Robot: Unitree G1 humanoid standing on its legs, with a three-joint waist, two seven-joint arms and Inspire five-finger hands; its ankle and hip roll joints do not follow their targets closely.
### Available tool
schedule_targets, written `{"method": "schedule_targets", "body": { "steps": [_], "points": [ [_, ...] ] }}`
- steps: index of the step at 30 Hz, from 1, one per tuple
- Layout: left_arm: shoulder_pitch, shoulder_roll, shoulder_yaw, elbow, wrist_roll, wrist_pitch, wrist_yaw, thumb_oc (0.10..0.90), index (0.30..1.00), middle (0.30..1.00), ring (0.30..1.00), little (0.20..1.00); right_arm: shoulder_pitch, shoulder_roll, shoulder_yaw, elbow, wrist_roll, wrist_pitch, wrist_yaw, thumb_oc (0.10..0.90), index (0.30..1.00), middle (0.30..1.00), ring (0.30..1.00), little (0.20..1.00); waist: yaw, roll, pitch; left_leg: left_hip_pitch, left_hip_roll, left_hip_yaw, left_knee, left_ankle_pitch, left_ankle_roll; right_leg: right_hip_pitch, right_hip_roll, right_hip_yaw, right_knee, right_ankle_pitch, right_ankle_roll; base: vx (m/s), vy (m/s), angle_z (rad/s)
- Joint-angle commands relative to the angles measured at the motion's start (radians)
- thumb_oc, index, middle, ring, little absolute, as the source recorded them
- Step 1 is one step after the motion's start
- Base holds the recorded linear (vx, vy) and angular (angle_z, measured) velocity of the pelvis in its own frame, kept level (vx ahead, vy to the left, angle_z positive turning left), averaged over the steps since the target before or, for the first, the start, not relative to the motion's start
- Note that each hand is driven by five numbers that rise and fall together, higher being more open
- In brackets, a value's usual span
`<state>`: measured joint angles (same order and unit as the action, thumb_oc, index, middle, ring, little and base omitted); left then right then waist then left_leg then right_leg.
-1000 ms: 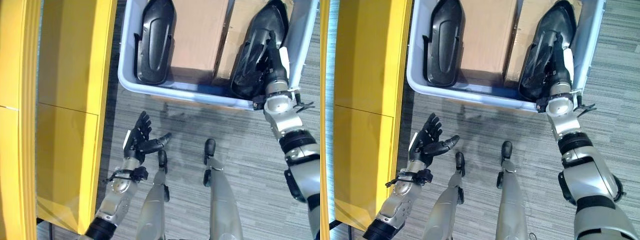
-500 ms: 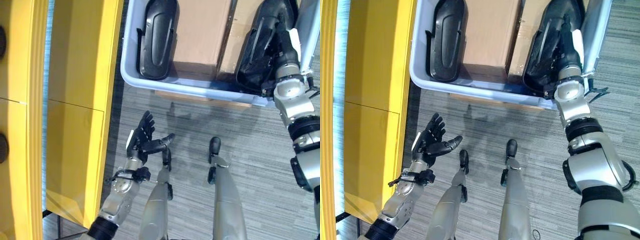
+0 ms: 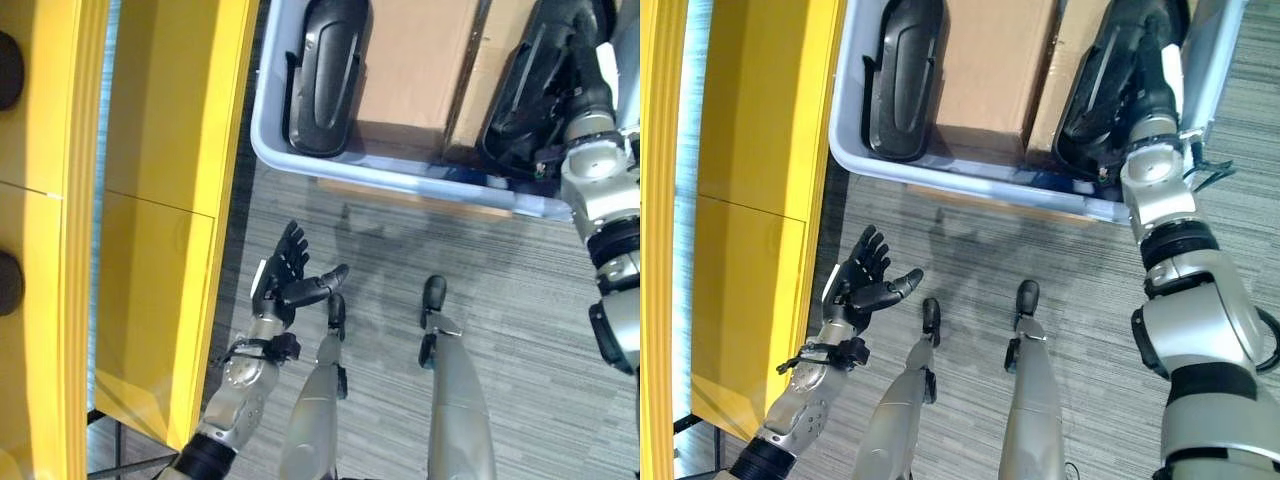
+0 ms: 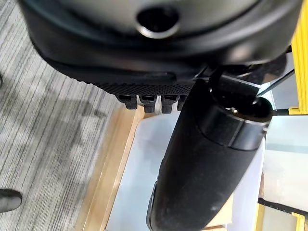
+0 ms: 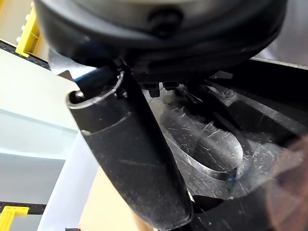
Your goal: Move parts from the plastic box to the shelf.
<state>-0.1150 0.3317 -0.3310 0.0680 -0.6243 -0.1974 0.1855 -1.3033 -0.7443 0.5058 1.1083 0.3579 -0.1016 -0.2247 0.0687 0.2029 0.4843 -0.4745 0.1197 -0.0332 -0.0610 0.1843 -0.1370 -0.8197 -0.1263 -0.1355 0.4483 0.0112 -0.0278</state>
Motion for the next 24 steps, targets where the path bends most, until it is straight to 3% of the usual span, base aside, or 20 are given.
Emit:
{"method": "schedule_targets", "body": {
  "steps": [1,13,18,24],
  "points": [
    [-0.015,0.048,-0.017,-0.110,-0.019,-0.090,-0.014,0.900,1.000,1.000,1.000,1.000,-0.147,-0.046,0.079,0.015,0.032,-0.045,-0.005,0.900,1.000,1.000,1.000,1.000,0.018,-0.026,0.005,0.153,-0.032,-0.029,-0.026,-0.007,-0.004,0.151,-0.015,0.004,-0.221,0.083,0.109,0.00,0.000,0.00],
    [-0.008,0.053,-0.012,-0.106,-0.020,-0.095,-0.010,0.900,1.000,1.000,1.000,1.000,-0.206,-0.105,0.126,-0.040,0.010,-0.056,-0.038,0.900,1.000,1.000,1.000,1.000,0.018,-0.033,0.002,0.149,-0.036,-0.034,-0.026,-0.011,-0.005,0.149,-0.017,0.006,-0.221,0.085,0.110,0.00,0.008,0.03],
    [0.002,0.047,0.029,-0.108,-0.010,-0.093,0.021,0.900,1.000,1.000,1.000,1.000,-0.143,-0.125,0.109,-0.339,-0.058,-0.066,-0.112,0.900,1.000,1.000,1.000,1.000,-0.017,-0.065,0.008,0.155,-0.034,-0.021,-0.026,-0.021,-0.006,0.153,-0.007,0.015,-0.229,0.092,0.109,0.00,0.003,-0.01],
    [0.017,0.048,0.061,-0.135,0.006,-0.082,0.044,0.900,1.000,1.000,1.000,1.000,-0.021,-0.141,0.011,-0.668,-0.187,-0.048,-0.184,0.900,1.000,1.000,1.000,1.000,-0.058,-0.103,0.016,0.163,-0.029,-0.006,-0.026,-0.034,-0.001,0.157,-0.001,0.022,-0.237,0.096,0.111,-0.01,0.011,-0.07]
  ]
}}
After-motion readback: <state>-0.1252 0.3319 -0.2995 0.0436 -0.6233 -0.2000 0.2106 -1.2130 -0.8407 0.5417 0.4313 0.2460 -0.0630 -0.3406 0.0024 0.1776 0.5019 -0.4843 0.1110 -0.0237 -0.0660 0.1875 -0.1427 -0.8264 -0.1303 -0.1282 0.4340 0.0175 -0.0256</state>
